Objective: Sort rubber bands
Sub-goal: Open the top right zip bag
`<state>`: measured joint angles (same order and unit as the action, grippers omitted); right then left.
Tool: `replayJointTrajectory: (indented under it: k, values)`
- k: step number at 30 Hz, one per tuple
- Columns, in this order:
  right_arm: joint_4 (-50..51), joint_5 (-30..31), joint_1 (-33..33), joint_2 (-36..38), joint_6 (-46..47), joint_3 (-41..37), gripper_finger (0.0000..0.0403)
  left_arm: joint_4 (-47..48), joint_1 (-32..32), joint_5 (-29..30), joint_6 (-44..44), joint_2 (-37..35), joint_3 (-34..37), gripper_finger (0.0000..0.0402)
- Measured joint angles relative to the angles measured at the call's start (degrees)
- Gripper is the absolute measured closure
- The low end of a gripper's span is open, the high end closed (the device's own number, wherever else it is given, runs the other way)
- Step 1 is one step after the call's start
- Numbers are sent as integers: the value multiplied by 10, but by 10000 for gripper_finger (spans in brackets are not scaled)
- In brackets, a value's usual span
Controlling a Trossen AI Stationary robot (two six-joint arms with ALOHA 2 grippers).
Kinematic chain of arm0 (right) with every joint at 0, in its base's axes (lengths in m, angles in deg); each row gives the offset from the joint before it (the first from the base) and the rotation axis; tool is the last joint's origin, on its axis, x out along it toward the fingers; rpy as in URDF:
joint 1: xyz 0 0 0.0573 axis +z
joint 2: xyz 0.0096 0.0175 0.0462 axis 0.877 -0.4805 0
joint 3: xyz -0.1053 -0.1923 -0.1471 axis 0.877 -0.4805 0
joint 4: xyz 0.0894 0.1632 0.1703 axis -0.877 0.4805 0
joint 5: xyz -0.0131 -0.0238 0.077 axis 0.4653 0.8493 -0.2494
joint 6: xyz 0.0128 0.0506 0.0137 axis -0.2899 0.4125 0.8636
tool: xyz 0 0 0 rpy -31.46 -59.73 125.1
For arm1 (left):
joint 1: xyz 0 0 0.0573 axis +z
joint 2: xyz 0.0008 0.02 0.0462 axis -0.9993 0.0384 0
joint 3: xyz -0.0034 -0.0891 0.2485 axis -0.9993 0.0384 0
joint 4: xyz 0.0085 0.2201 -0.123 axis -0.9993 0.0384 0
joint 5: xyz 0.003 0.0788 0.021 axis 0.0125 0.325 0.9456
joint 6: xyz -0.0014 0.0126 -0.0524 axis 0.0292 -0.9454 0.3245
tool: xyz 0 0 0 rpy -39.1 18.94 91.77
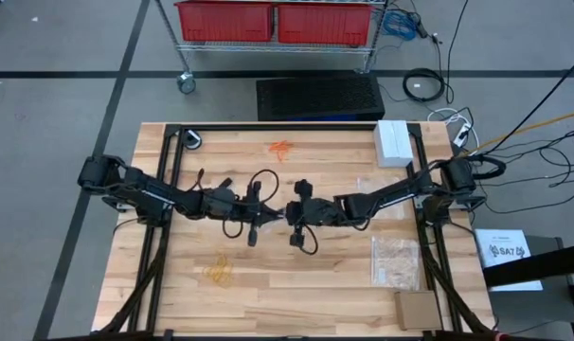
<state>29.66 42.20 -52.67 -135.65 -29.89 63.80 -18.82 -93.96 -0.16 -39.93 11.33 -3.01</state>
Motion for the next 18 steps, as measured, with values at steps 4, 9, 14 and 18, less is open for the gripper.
replayJointTrajectory:
  k: [4,9,14,18]
  values:
    - [-90,-21,-8,0,13,-45,403,4,-12,40,-13,0,0,402]
    - [-202,-48,-18,0,36,-106,403,-10,-33,127,-24,-12,19,402]
    - [-199,-34,-22,-10,64,-109,399,-80,-37,138,-20,-18,55,402]
    - [-194,-32,-33,-34,71,-89,370,-122,-37,117,-8,-18,76,402]
